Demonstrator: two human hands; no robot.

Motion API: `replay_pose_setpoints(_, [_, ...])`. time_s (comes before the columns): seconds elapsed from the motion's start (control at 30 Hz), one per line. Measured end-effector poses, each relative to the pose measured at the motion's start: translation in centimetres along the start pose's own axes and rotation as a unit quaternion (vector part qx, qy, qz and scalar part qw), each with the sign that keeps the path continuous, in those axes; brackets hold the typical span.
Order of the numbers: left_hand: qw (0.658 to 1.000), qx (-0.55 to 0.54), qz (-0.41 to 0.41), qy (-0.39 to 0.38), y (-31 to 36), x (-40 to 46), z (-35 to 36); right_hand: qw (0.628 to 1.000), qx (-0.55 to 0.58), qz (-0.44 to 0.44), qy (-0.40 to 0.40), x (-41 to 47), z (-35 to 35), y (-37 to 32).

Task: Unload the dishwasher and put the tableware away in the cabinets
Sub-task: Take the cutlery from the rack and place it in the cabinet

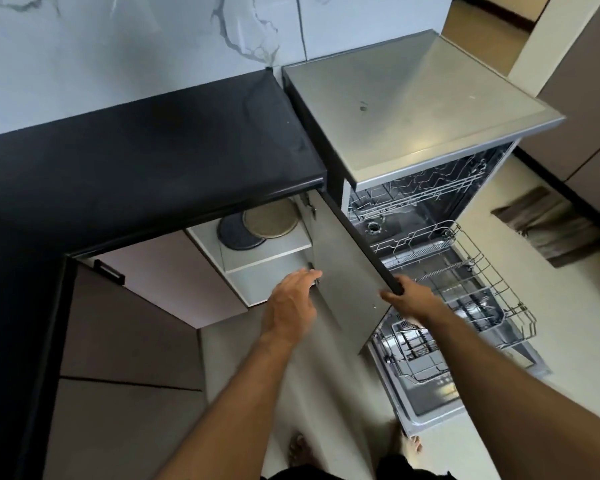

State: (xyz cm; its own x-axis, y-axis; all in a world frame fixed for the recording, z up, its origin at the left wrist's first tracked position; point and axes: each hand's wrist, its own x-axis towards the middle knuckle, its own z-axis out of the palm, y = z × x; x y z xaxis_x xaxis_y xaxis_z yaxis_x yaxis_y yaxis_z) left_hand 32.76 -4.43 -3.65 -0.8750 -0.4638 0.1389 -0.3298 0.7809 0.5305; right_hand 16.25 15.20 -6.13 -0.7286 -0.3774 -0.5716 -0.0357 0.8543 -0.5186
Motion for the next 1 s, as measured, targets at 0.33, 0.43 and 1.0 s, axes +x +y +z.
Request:
replay_pose_setpoints(0.33, [0.998,0.024,0.055,-0.016,3.1,2.1,1.7,0.998,0.062,-0.023,-0.02,-0.8,0.1,1.9])
replay_pose_setpoints(0.43, [0.998,0.008,0.066,-0.009,4.8,3.2,2.2,0.996,0.084,-0.013,0.02,-1.9,-1.1,3.2])
replay_pose_setpoints(1.0, [0.978,-0.079,0.192,-0.008,18.1,5.9,11.9,0.979,0.111,0.085,0.146,-2.3,-6.8,15.9])
